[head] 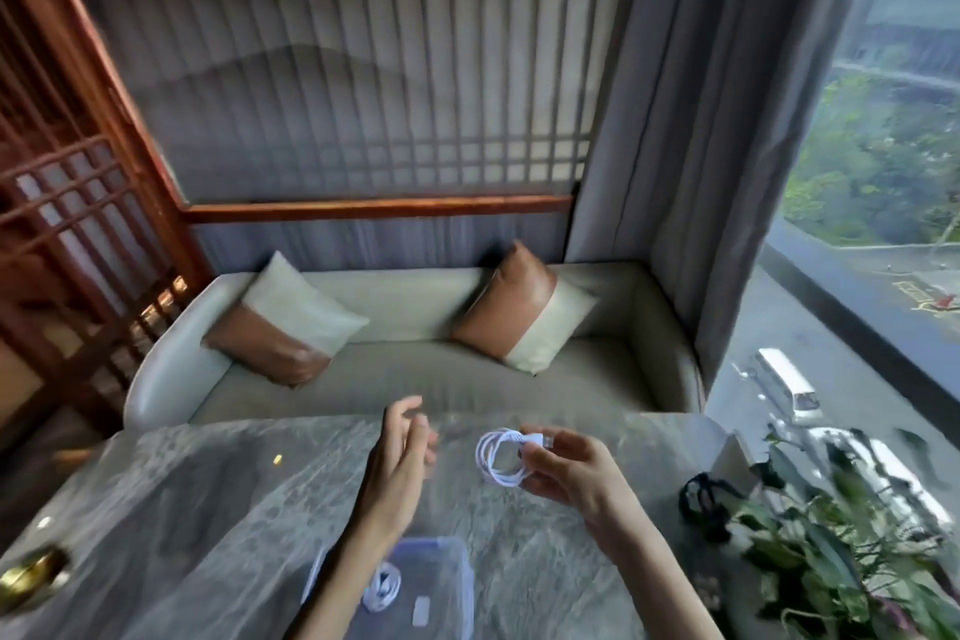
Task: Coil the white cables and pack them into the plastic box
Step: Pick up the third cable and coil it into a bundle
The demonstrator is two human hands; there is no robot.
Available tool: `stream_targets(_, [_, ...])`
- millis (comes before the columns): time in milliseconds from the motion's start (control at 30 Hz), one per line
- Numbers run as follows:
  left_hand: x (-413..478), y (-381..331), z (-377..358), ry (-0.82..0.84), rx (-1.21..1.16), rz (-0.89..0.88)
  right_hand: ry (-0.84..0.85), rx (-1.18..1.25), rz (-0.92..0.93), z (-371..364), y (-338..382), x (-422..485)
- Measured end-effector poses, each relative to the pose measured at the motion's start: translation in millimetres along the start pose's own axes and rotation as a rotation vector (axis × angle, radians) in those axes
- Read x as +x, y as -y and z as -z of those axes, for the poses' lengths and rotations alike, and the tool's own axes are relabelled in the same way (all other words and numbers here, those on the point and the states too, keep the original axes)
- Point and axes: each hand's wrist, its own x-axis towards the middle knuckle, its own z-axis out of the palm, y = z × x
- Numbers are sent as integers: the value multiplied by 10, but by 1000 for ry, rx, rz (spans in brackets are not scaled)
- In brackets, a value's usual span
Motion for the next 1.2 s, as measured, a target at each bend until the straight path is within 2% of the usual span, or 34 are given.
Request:
stream_targets(200, [-355,1701,947,-15,435,488,-22,-62,-339,-713,-1433,348])
stream_targets(333, [-454,2479,1200,133,644,636,-168,-63,-480,-1167,-2233,626])
stream_targets(433, [-452,2844,1230,240,613,700,-296,-86,-544,-1355,-2644,808])
stream_targets(567, [-490,3207,1204,294,499,732,-474,-10,-599,-1443,-3015,1029])
stream_targets(733, [-591,3367,1198,298,397,681,-577,81,-650,-1520,-3204,1227])
stream_targets(967, [-586,3430,1240,307,344,689,-485,-120,-737,-1524,-3350,1252])
stream_targets(1200, [-619,3442,1246,313,328,698,-455,-170,-664,-1423,-3412,1241])
